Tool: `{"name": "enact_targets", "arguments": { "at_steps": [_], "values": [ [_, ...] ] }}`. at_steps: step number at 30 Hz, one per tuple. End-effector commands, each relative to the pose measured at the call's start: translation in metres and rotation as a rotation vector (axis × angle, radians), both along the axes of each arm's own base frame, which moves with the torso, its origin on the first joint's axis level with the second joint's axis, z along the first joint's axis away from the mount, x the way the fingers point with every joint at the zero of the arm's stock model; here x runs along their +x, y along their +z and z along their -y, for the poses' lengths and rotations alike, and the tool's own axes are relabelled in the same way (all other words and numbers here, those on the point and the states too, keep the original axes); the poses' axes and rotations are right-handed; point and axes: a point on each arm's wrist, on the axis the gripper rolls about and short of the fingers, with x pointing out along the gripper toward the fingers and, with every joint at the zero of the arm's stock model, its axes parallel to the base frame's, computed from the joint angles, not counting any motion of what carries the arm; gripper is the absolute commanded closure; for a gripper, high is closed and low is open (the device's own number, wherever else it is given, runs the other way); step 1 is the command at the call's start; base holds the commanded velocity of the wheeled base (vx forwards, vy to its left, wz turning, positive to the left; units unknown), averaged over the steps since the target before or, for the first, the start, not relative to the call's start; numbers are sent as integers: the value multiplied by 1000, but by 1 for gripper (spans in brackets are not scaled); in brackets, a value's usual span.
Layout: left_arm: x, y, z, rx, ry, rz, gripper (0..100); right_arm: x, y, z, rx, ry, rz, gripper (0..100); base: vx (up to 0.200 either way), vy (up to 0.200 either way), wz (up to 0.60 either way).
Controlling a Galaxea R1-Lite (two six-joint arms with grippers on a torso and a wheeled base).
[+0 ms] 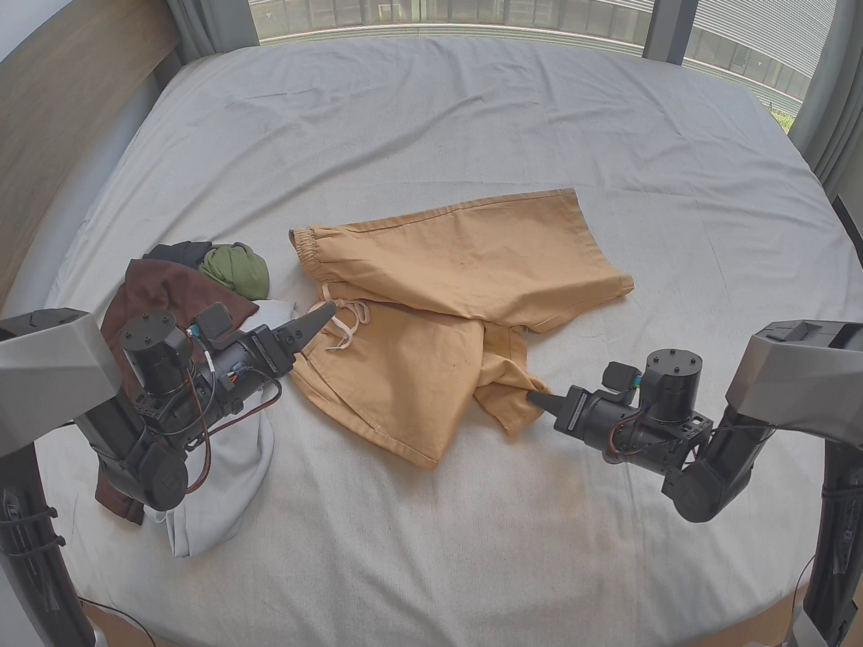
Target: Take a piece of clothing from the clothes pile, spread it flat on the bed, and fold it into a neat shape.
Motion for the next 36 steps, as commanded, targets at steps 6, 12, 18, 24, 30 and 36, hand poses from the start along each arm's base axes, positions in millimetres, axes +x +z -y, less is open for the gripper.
{"name": "enact_targets", "arguments": {
  "at_steps": [6,12,18,24,30,36],
  "values": [
    [0,-1,0,0,-1,-4,0,2,9,31,-2,-79,3,100,0,0,0],
    [0,-2,0,2,-1,-5,0,8,8,48,-22,-124,13,100,0,0,0],
    [0,-1,0,0,-1,-4,0,10,5,58,-36,-139,15,100,0,0,0],
    [0,-1,0,0,-1,-3,0,7,4,55,-29,-103,16,100,0,0,0],
    [0,-1,0,0,-1,-3,0,3,1,48,-21,-79,49,0,0,0,0],
    [0,-1,1,0,-4,-3,0,-2,-16,38,-73,-34,59,0,0,0,0]
  ]
}}
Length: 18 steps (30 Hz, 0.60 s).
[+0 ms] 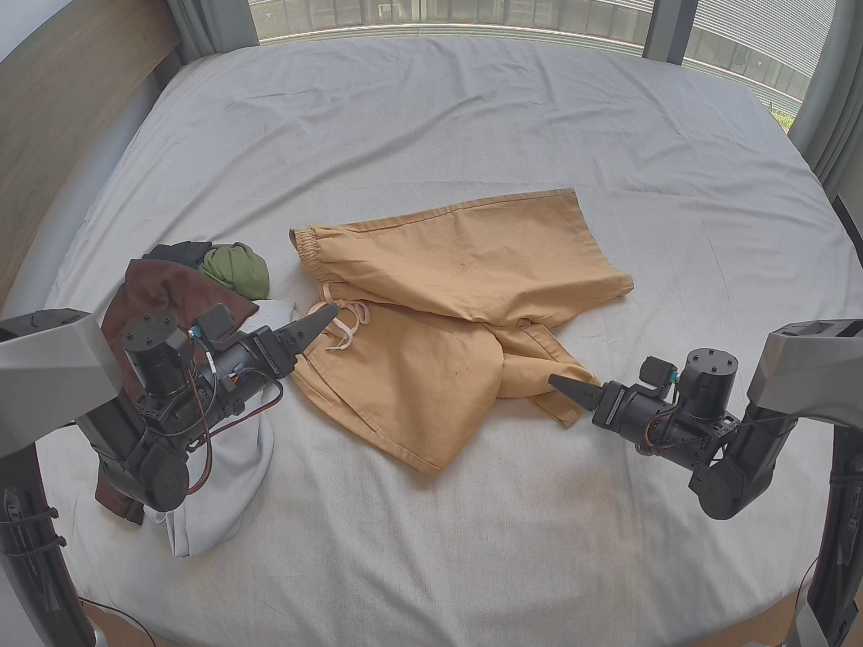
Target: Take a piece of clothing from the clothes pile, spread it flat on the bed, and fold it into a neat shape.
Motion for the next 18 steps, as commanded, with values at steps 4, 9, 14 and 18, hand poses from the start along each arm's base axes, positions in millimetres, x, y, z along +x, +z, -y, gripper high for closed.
{"name": "enact_targets", "arguments": {
  "at_steps": [4,9,14,18],
  "values": [
    [0,0,0,-1,0,0,0,-4,-27,-12,-68,47,-33,0,0,0,0],
    [0,1,0,-1,0,2,0,-5,-34,-17,-94,72,1,0,0,0,0],
    [0,1,0,-1,-1,2,0,-3,-37,-17,-116,67,23,0,0,0,0],
    [-1,0,0,-1,-1,0,0,-3,-37,-16,-118,64,24,100,0,0,0]
  ]
}}
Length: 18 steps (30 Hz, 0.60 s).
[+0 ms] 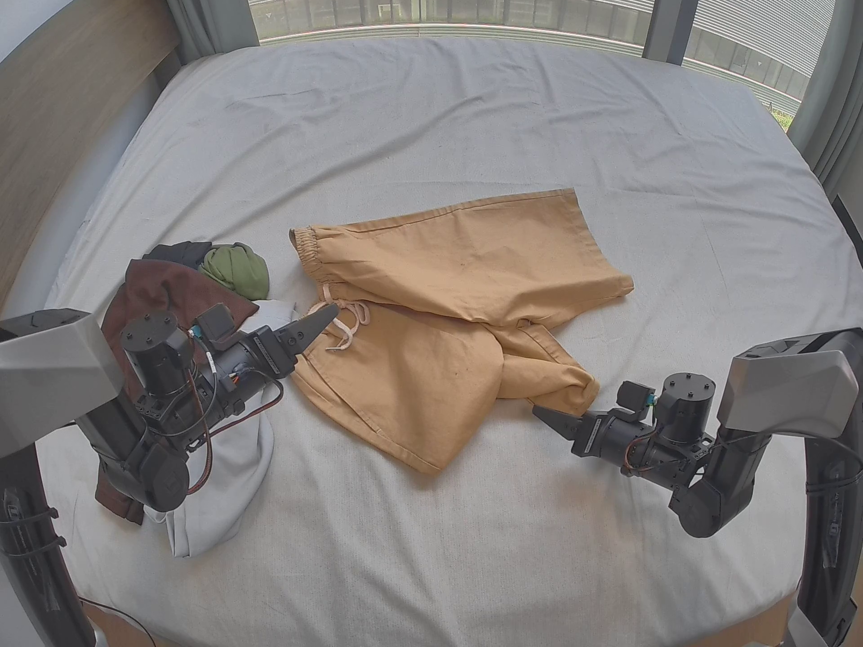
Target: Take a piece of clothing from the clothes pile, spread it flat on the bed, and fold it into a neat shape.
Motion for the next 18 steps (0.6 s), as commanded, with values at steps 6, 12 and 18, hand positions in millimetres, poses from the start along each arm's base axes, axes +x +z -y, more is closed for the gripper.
{"name": "enact_targets", "arguments": {
  "at_steps": [6,12,18],
  "values": [
    [0,0,1,-1,-3,0,0,-2,-4,1,-7,-5,-20,100,0,0,0],
    [0,-1,1,0,-3,-3,0,-14,7,10,-11,-16,-24,100,0,0,0],
    [0,-2,1,1,-3,-6,0,-24,20,32,-8,-65,-33,100,0,0,0]
  ]
}}
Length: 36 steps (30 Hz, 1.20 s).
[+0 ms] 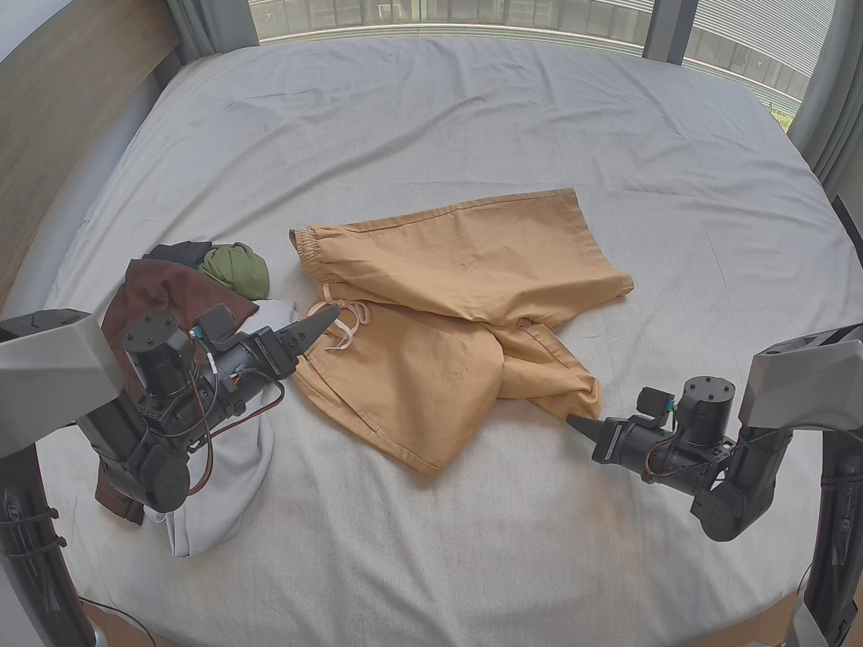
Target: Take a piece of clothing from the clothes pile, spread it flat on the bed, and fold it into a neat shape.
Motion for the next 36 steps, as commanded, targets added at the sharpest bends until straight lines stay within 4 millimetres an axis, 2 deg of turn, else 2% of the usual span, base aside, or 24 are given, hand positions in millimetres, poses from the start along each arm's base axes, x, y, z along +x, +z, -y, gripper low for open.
{"name": "enact_targets", "arguments": {
  "at_steps": [1,6,16,23,31,36],
  "values": [
    [0,-1,0,0,0,-4,0,-8,12,17,4,-40,3,100,0,0,0],
    [0,-1,1,0,-1,-4,0,-7,11,34,-1,-89,-8,100,0,0,0],
    [0,-1,1,0,-1,-4,0,-5,8,52,-5,-144,-19,100,0,0,0],
    [0,-1,1,0,-1,-4,0,-11,6,50,-13,-132,-43,100,0,0,0],
    [0,-1,1,0,-1,-4,0,-41,12,44,46,80,-110,100,0,0,0],
    [0,-2,0,1,-1,-6,0,-40,21,44,132,112,-134,100,0,0,0]
  ]
}}
